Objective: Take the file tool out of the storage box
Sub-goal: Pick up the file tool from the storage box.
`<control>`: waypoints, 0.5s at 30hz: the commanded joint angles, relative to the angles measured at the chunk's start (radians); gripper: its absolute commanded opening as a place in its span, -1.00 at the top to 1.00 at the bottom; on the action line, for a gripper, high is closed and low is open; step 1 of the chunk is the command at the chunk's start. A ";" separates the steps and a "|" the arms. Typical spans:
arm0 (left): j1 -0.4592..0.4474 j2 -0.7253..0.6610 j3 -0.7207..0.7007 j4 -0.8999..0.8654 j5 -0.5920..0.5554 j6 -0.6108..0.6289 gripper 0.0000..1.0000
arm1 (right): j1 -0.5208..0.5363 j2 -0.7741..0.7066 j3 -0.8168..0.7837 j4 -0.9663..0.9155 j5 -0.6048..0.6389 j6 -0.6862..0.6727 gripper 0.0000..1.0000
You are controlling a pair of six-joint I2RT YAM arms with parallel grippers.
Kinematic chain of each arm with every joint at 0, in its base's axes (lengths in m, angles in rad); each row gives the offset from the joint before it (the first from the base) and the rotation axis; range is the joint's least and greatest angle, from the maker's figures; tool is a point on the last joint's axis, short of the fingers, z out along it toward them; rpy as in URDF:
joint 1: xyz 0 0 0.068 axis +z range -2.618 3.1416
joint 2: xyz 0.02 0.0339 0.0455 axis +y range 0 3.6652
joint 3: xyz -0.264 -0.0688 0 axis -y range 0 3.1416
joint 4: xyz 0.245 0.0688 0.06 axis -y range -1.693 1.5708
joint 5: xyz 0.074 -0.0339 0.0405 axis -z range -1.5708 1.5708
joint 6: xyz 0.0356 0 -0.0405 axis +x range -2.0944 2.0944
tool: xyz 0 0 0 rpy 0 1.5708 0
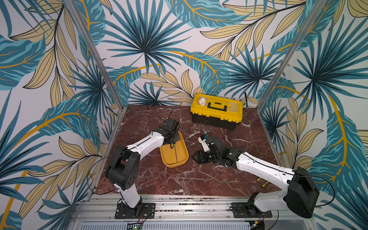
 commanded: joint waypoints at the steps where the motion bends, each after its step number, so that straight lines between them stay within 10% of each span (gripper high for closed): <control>1: -0.005 -0.080 -0.055 0.058 0.086 -0.012 0.73 | 0.001 0.017 0.028 0.044 -0.068 0.012 -0.35; 15: -0.006 -0.225 -0.161 0.283 0.307 -0.090 0.74 | 0.001 -0.040 0.004 0.208 -0.161 0.130 -0.34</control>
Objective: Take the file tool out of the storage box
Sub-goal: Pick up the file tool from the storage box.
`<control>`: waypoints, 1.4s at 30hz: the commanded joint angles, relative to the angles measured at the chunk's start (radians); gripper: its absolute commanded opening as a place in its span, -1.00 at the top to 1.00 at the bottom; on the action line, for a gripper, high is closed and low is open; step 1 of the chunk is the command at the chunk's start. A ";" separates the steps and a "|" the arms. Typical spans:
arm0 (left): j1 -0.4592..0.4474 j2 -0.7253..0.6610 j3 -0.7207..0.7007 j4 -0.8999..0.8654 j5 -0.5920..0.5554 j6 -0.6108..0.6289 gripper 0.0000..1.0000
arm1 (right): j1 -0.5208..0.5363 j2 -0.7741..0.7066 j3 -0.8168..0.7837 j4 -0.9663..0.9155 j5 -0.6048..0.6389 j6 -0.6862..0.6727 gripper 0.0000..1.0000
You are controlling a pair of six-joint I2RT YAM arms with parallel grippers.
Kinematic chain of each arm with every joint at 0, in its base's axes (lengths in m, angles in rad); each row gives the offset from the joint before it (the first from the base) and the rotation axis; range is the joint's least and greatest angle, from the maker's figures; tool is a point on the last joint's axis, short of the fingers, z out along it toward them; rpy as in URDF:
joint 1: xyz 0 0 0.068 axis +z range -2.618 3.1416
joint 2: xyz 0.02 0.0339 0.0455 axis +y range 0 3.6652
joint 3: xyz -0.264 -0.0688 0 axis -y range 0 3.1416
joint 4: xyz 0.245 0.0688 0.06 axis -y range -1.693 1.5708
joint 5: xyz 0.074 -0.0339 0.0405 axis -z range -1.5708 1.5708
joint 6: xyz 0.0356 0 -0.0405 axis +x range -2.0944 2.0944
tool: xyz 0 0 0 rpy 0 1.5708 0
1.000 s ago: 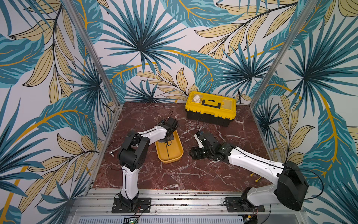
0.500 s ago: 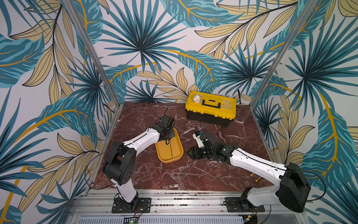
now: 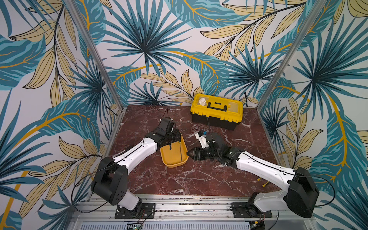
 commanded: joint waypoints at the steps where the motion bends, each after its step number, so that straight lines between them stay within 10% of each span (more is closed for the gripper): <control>1: -0.002 -0.045 -0.045 0.121 0.078 -0.042 0.74 | 0.001 -0.038 -0.025 0.088 -0.043 0.056 -0.32; 42: -0.003 -0.073 -0.034 0.151 0.099 -0.122 0.79 | 0.003 0.111 -0.025 0.165 -0.079 0.089 0.62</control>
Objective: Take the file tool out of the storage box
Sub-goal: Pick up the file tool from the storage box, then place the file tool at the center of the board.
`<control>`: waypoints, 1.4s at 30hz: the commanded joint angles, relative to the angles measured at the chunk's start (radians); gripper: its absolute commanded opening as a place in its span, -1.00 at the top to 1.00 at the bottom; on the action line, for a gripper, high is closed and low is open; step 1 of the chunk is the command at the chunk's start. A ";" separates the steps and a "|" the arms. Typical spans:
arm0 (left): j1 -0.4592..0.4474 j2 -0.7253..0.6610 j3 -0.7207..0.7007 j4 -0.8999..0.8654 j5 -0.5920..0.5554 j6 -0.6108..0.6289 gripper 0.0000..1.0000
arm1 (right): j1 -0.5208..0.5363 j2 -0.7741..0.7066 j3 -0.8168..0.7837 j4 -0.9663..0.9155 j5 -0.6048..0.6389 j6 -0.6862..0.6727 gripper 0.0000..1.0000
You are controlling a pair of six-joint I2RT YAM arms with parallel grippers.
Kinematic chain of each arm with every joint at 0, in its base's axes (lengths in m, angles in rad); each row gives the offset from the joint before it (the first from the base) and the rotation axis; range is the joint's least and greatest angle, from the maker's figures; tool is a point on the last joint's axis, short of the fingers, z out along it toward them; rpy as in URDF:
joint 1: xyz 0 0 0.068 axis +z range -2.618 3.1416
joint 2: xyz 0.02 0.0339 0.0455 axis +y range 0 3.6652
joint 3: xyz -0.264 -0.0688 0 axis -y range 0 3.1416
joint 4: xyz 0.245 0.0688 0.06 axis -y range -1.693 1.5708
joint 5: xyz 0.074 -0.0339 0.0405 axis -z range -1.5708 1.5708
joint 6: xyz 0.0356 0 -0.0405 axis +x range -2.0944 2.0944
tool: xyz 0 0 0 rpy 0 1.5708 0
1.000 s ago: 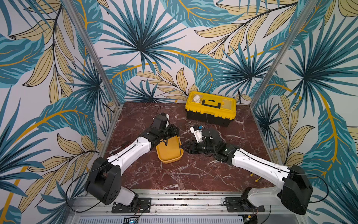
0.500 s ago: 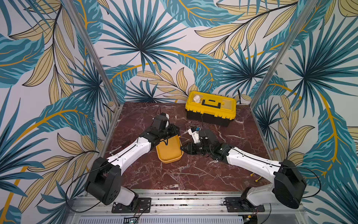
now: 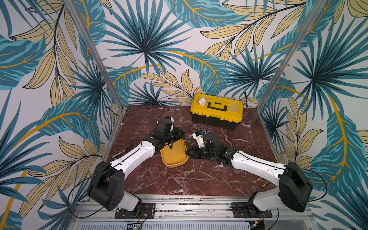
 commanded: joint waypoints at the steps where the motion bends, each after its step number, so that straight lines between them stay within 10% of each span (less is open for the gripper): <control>1: -0.002 -0.027 0.023 0.005 0.009 0.004 0.79 | 0.002 0.021 -0.005 0.016 -0.018 0.003 0.63; 14: -0.003 -0.020 0.037 -0.002 0.018 0.017 0.73 | 0.003 0.019 0.004 -0.001 -0.018 -0.001 1.00; 27: 0.008 -0.022 0.160 -0.094 0.180 0.205 -1.00 | -0.103 -0.148 -0.032 -0.266 0.160 -0.078 1.00; 42: 0.013 -0.186 0.120 -0.335 0.145 0.416 -1.00 | -0.293 -0.232 -0.020 -0.685 0.401 -0.364 1.00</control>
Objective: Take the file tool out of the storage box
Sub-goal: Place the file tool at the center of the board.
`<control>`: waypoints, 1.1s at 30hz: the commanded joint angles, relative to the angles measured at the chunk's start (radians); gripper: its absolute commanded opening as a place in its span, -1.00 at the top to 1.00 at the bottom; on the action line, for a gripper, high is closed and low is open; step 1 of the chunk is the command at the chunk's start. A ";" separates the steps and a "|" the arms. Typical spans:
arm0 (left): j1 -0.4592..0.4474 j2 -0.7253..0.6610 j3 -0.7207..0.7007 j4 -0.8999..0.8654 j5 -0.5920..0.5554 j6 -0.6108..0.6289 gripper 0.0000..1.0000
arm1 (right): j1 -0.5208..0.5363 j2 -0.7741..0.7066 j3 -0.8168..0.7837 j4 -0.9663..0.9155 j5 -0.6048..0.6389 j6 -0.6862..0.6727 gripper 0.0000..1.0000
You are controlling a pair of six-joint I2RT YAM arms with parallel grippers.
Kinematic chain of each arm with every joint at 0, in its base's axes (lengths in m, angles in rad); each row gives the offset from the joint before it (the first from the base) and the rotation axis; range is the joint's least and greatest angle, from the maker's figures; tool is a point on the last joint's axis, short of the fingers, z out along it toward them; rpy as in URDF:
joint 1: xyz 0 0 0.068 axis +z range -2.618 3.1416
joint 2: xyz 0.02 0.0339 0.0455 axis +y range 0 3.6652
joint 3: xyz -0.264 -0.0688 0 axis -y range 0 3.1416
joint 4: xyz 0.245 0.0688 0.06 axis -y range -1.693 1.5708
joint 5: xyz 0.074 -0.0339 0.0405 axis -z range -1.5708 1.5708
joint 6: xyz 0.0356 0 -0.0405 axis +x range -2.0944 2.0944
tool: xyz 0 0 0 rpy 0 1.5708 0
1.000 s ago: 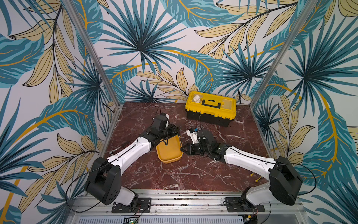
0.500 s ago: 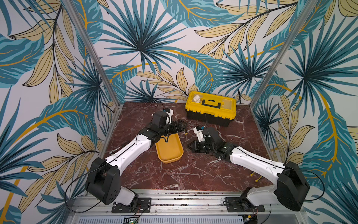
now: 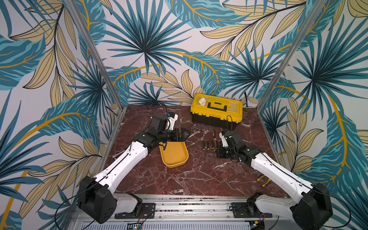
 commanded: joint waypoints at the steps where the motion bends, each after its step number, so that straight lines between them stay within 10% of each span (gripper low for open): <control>1: 0.005 -0.038 -0.014 -0.037 -0.022 0.047 -1.00 | -0.018 0.020 0.010 -0.132 0.103 -0.094 1.00; 33: -0.016 -0.116 -0.123 -0.047 0.035 0.071 -1.00 | -0.201 0.299 0.011 -0.099 0.106 -0.154 1.00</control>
